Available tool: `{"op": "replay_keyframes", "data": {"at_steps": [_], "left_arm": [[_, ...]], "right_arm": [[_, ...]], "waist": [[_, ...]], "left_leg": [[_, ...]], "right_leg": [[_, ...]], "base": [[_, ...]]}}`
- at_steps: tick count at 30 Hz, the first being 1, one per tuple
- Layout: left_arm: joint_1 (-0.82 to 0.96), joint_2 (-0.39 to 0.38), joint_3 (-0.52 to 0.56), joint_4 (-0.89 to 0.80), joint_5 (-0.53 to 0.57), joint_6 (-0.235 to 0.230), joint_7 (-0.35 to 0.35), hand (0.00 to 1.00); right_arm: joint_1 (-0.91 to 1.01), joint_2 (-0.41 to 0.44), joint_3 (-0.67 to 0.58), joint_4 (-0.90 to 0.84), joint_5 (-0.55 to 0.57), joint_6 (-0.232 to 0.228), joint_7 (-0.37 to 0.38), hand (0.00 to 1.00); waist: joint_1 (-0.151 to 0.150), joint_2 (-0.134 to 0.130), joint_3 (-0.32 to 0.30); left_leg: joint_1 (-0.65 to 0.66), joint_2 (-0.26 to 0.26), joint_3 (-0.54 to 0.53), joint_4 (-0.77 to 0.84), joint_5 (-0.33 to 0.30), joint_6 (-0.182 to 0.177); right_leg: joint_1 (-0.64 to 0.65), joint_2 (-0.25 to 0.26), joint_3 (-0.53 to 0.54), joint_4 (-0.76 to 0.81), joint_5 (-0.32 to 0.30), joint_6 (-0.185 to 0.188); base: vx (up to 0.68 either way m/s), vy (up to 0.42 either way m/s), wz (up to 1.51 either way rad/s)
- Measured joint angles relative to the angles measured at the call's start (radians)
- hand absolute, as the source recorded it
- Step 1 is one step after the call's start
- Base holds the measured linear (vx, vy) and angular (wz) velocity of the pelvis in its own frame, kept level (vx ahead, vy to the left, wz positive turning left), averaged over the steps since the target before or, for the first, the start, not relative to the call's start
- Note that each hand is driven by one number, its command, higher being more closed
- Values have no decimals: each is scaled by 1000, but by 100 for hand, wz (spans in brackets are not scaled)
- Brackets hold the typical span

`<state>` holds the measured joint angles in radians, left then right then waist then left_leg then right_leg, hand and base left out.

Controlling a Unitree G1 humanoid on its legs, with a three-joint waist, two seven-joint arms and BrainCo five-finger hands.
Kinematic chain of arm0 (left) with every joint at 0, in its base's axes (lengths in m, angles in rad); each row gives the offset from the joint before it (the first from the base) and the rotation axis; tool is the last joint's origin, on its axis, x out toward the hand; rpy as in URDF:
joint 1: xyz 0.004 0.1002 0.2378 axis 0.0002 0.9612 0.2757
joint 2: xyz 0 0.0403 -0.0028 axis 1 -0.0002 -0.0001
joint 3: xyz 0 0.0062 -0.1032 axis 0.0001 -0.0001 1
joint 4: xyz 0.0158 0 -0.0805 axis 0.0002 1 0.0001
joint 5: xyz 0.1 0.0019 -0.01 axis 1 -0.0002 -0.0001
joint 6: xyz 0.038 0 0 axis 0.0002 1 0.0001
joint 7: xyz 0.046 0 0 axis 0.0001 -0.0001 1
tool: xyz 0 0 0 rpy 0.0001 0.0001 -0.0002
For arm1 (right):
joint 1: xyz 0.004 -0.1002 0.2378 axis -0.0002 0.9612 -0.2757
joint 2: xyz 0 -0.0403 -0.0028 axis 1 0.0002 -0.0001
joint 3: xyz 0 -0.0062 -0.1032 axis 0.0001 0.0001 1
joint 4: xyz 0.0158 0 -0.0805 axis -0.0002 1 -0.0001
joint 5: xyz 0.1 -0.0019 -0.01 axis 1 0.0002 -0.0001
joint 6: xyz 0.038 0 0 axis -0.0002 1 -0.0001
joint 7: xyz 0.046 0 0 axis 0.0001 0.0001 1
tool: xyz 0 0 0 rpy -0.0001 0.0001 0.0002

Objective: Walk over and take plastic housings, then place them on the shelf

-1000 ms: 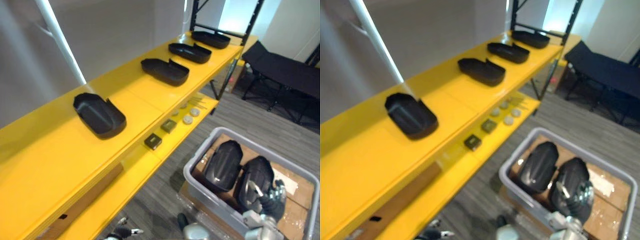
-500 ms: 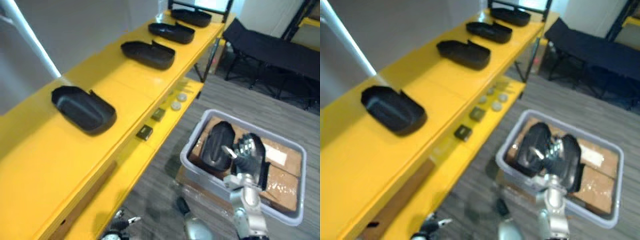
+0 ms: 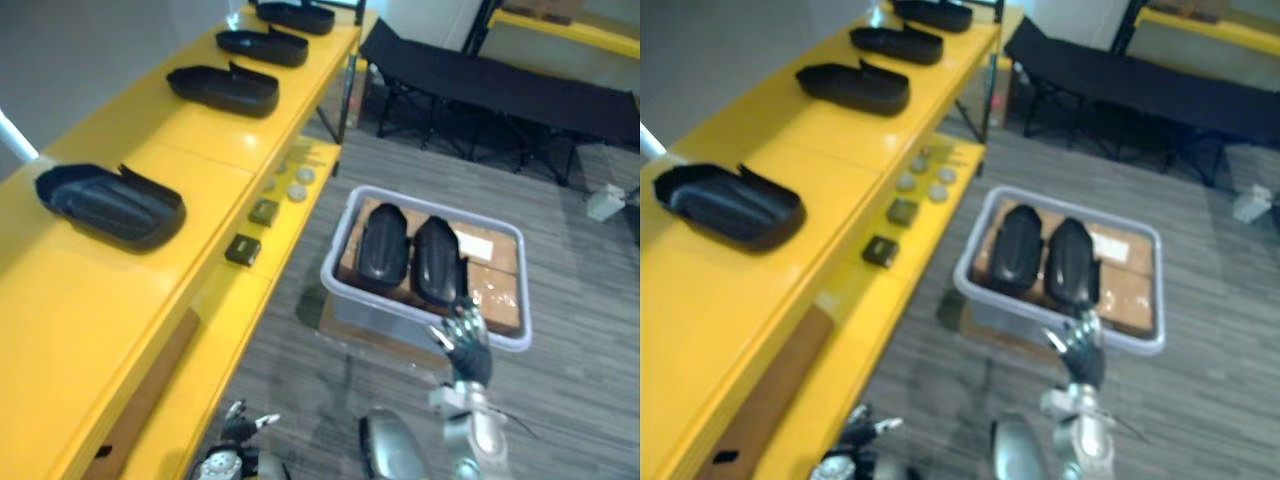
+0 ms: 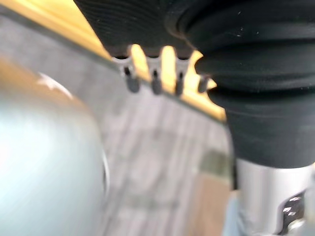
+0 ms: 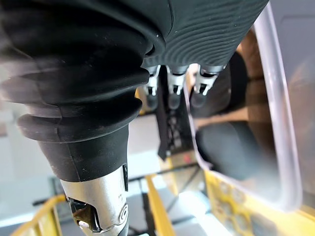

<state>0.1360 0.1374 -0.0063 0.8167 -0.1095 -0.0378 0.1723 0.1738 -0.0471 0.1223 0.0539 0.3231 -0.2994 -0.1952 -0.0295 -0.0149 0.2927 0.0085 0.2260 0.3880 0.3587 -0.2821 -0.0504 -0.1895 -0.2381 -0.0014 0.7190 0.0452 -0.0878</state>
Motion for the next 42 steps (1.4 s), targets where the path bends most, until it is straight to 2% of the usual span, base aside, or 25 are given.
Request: {"op": "replay_keyframes", "data": {"at_steps": [1, 3, 4, 5, 6, 7, 8, 9, 12, 13, 15, 17, 19, 22, 24, 26, 28, 30, 31, 32, 33, 37, 40, 42], "left_arm": [[15, 35, 10, 34, 1, -16, -1, 0], [62, 12, 10, 97, -3, -15, -5, 0], [76, 5, 8, 107, -15, -18, -6, 0], [93, 4, 7, 108, -39, -18, -9, 0], [99, 4, 13, 108, -41, -18, -13, 0], [111, 1, 29, 108, -47, -19, -16, 0], [124, 5, 50, 107, -50, -20, -14, 0], [123, 4, 63, 106, -51, -22, -9, 0], [117, -16, 69, 100, -80, -52, 22, 0], [118, -22, 69, 96, -90, -62, 23, 0], [128, -52, 58, 51, -88, -109, 37, 0], [141, -67, 47, 33, -84, -133, 67, 0], [143, -68, 25, 26, -81, -135, 93, 0], [143, -58, 22, 8, -82, -133, 90, 0], [139, -37, 21, -14, -89, -128, 83, 0], [128, -17, 20, -24, -109, -124, 80, 0], [110, -10, 10, -24, -138, -108, 80, 0], [90, -10, -12, -29, -176, -93, 71, 0], [90, -12, -13, -32, -193, -93, 66, 0], [87, -19, -13, -32, -209, -91, 57, 0], [86, -28, -15, -33, -241, -91, 45, 0], [79, -44, -19, -30, -281, -92, 34, 0], [40, -47, -52, -9, -284, -95, 19, 0], [21, -46, -85, 0, -287, -97, 10, 0]], "right_arm": [[-14, 9, -3, 5, -28, 6, -20, 0], [-20, -20, -22, 3, -59, 32, -50, 0], [-15, -23, -32, 3, -63, 41, -57, 0], [7, -22, -64, 3, -61, 62, -76, 0], [21, -21, -76, 6, -61, 75, -82, 0], [45, -20, -75, 11, -60, 92, -83, 0], [68, -18, -72, 27, -56, 114, -76, 0], [66, -18, -73, 42, -49, 131, -70, 0], [55, -20, -102, 77, -19, 149, -68, 0], [50, -21, -115, 86, -12, 150, -69, 0], [35, -38, -171, 115, -1, 150, -92, 0], [9, -59, -192, 156, -3, 153, -127, 0], [-10, -67, -204, 176, -16, 176, -165, 0], [-71, -71, -210, 234, -23, 188, -185, 0], [-151, -72, -228, 254, -22, 189, -181, 0], [-318, -94, -284, 324, 8, 179, -180, 0], [-427, -145, -325, 394, 68, 166, -182, 0], [-582, -254, -368, 484, 125, 141, -174, 0], [-623, -274, -369, 499, 131, 137, -174, 0], [-698, -311, -372, 530, 132, 123, -175, 0], [-766, -352, -372, 578, 133, 121, -173, 0], [-901, -462, -327, 712, 134, 132, -144, 0], [-999, -565, -285, 811, 135, 149, -90, 0], [-1067, -610, -248, 859, 135, 157, -67, 0]], "waist": [[14, -15, -13], [9, 27, -25], [5, 33, -29], [2, 33, -29], [5, 30, -29], [12, 15, -37], [16, -19, -55], [20, -26, -61], [15, -27, -61], [15, -20, -59], [14, 24, -40], [15, 43, -32], [15, 59, -29], [28, 38, -23], [40, 21, -9], [45, -9, 31], [52, -8, 58], [75, 20, 86], [77, 28, 95], [75, 47, 115], [80, 61, 128], [108, 90, 142], [125, 136, 185], [132, 157, 205]], "left_leg": [[2, -2, -4, -4, 12, -22], [29, 15, -58, -68, 46, -41], [37, 21, -51, -79, 52, -48], [55, 37, -40, -95, 65, -58], [65, 43, -26, -102, 74, -63], [74, 40, -9, -108, 80, -67], [79, 43, 9, -106, 86, -78], [76, 54, 15, -110, 102, -90], [83, 62, 37, -152, 150, -115], [83, 59, 35, -162, 162, -116], [79, 44, 31, -205, 190, -129], [75, 28, 3, -227, 191, -132], [75, 16, -51, -240, 191, -132], [39, -13, -101, -246, 185, -133], [1, -41, -146, -247, 186, -131], [-50, -68, -201, -246, 203, -116], [-69, -77, -223, -242, 219, -117], [-111, -86, -251, -244, 242, -104], [-121, -87, -258, -245, 246, -102], [-136, -89, -274, -244, 254, -98], [-149, -90, -281, -243, 257, -97], [-213, -98, -299, -211, 255, -90], [-276, -112, -331, -114, 218, -68], [-348, -123, -337, -4, 167, -55]], "right_leg": [[45, -8, 0, -108, 140, 7], [45, 31, -1, -144, 147, 19], [41, 37, -2, -145, 147, 31], [35, 43, -4, -140, 140, 135], [41, 37, -17, -145, 103, 174], [63, 17, -71, -183, 48, 214], [111, 5, -155, -267, -6, 242], [154, 18, -199, -359, -33, 242], [189, 53, -217, -510, -53, 233], [191, 55, -217, -528, -53, 233], [188, 62, -217, -579, -53, 233], [187, 61, -218, -611, -53, 233], [188, 58, -219, -613, -50, 235], [161, 41, -221, -636, -38, 245], [136, 29, -222, -664, -5, 242], [118, 19, -244, -694, 43, 234], [115, 12, -258, -697, 60, 234], [91, 6, -279, -696, 74, 235], [84, 6, -283, -695, 76, 233], [81, 4, -299, -694, 78, 233], [71, 4, -301, -690, 78, 233], [9, -9, -301, -655, 77, 233], [-47, -37, -300, -570, 69, 232], [-104, -63, -298, -490, 34, 232]], "base": [[-112, -294, -84], [-58, -200, -71], [-33, -149, -46], [-22, -138, -30], [-16, -107, -30], [16, -155, -44], [43, -209, -64], [47, -219, -60], [-12, -184, -53], [-44, -172, -31], [-79, -115, -14], [-113, -31, -8], [-160, 1, 3], [-231, 28, 5], [-173, 42, 0], [-102, 31, 14], [-82, 16, 31], [-50, 12, 36], [-21, -3, 33], [-14, -4, 26], [-13, -1, 22], [4, 13, 6], [-60, 73, 5], [-124, 101, 2]]}}
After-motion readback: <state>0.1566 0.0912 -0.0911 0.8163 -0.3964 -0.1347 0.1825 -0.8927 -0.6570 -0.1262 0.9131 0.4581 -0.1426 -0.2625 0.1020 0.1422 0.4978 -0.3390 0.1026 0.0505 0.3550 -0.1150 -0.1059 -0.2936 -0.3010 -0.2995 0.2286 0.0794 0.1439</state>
